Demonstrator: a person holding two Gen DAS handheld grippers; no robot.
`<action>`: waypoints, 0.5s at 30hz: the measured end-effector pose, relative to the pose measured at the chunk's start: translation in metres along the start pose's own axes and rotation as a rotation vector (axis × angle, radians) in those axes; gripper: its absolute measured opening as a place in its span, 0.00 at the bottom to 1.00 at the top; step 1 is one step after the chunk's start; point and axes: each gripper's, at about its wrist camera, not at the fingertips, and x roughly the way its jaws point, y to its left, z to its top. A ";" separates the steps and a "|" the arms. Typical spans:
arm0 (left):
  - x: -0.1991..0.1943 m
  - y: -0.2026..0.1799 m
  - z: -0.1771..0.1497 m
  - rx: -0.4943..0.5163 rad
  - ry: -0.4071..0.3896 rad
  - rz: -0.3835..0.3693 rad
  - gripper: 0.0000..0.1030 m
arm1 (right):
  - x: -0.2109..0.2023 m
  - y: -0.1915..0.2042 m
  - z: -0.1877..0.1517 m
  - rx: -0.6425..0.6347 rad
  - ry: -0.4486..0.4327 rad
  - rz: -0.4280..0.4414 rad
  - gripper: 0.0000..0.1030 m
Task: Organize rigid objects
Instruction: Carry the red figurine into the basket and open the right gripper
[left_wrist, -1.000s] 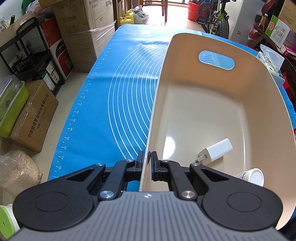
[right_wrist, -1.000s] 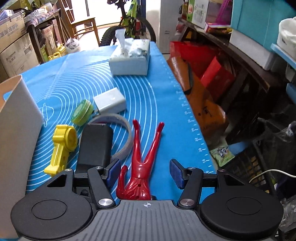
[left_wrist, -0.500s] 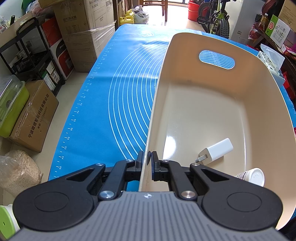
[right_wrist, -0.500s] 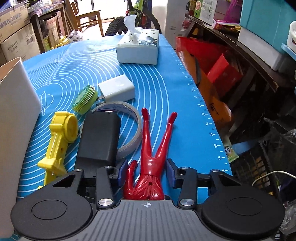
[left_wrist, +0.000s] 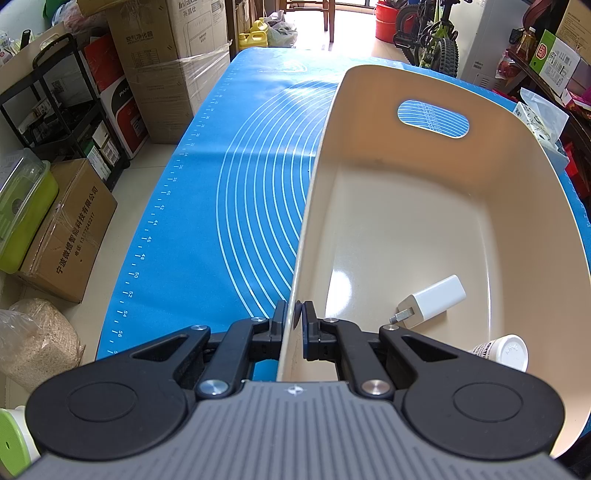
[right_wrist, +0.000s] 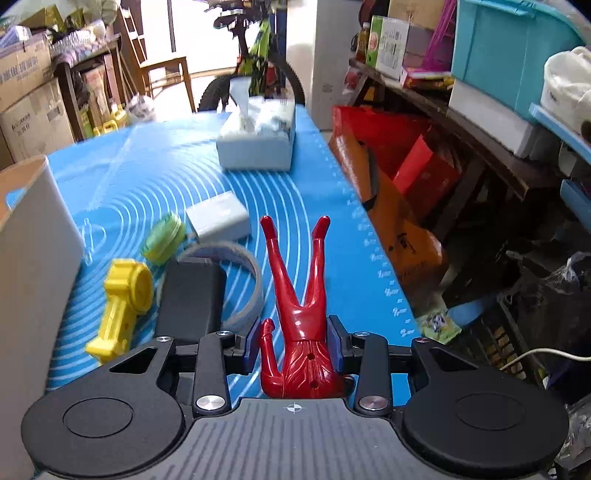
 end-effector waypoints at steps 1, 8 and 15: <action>0.000 0.000 0.000 0.000 0.000 0.000 0.09 | -0.006 0.001 0.003 -0.005 -0.017 0.006 0.43; 0.000 0.000 0.000 0.000 0.000 0.000 0.09 | -0.048 0.024 0.028 -0.049 -0.143 0.084 0.43; 0.000 0.000 0.000 0.000 0.000 0.000 0.09 | -0.088 0.071 0.055 -0.102 -0.231 0.242 0.43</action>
